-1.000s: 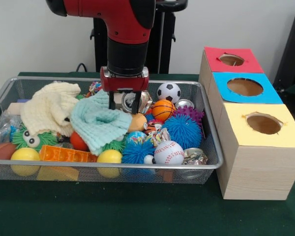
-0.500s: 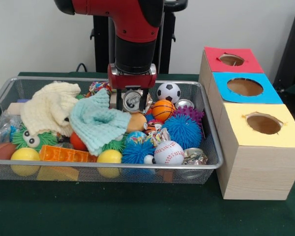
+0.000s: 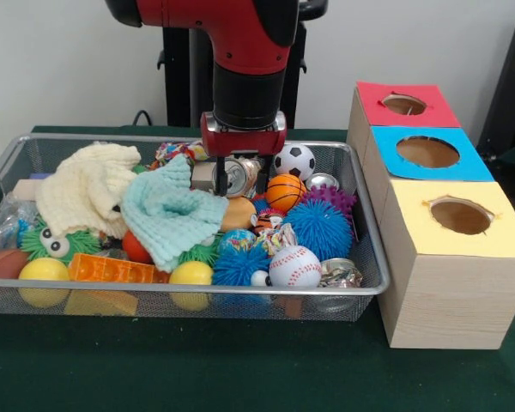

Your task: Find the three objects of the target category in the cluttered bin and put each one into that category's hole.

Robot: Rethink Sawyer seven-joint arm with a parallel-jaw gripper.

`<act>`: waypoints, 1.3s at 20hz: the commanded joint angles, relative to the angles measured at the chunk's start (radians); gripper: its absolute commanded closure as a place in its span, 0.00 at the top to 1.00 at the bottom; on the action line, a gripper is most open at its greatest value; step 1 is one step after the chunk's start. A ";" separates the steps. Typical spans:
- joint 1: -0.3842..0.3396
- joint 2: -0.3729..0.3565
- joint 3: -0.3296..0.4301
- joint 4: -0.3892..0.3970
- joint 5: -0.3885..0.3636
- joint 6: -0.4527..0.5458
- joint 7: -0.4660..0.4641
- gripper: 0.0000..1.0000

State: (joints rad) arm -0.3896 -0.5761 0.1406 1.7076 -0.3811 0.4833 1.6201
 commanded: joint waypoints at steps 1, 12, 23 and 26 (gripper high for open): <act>-0.029 0.047 0.059 0.013 0.022 -0.055 0.095 1.00; -0.007 0.120 0.042 0.024 0.019 -0.225 0.166 1.00; 0.035 0.183 0.009 0.000 0.067 -0.301 0.206 1.00; 0.038 0.192 0.010 -0.003 0.085 -0.304 0.209 1.00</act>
State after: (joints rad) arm -0.3701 -0.4920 0.1230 1.7071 -0.3489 0.2439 1.6199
